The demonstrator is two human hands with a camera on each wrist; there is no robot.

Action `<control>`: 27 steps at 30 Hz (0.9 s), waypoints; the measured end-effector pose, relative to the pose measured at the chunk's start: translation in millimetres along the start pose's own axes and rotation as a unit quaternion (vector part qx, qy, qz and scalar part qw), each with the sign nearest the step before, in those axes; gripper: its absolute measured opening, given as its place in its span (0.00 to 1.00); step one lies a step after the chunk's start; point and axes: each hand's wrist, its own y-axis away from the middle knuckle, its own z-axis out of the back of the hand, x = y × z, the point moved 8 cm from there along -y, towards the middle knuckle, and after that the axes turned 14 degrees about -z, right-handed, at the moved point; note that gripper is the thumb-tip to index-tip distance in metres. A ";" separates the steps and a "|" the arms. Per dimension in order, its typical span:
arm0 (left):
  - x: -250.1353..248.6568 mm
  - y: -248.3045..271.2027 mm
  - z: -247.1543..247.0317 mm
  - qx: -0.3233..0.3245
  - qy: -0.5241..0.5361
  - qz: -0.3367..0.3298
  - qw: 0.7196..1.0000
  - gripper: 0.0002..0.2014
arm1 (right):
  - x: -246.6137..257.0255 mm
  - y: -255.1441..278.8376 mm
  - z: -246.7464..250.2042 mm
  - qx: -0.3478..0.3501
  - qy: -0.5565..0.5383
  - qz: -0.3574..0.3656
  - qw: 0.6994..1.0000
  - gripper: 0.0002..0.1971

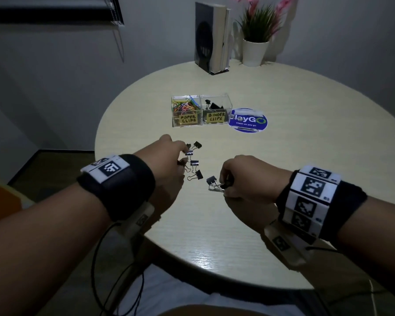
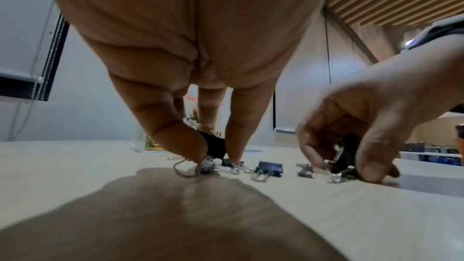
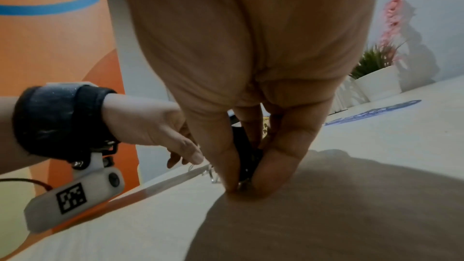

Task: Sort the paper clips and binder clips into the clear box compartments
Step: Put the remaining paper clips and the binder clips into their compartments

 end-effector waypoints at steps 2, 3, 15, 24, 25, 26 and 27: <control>2.2 -8.4 -2.4 0.022 -0.020 0.006 1.000 0.19 | -2.0 -3.2 0.4 0.014 -0.002 -0.013 1.000 0.11; 2.9 -11.1 -4.2 0.027 -0.023 0.006 0.999 0.17 | -2.6 -3.9 0.4 0.016 -0.002 -0.015 1.000 0.11; 7.0 -24.2 2.3 -0.018 0.067 -0.038 0.997 0.06 | -15.4 -13.3 -3.0 0.052 -0.075 -0.047 0.995 0.08; 21.6 -38.8 30.0 -0.075 0.170 -0.019 0.982 0.04 | -45.7 -48.1 33.2 0.064 -0.290 -0.098 0.950 0.01; 23.3 -45.1 40.1 -0.092 0.176 -0.016 0.980 0.04 | -47.8 -54.6 44.8 0.058 -0.342 -0.103 0.932 0.03; 24.3 -52.8 51.1 -0.112 0.177 -0.016 0.978 0.04 | -50.2 -61.9 57.1 0.052 -0.390 -0.109 0.913 0.04; 24.6 -61.9 62.6 -0.134 0.177 -0.016 0.975 0.04 | -52.3 -69.8 71.0 0.039 -0.424 -0.115 0.898 0.04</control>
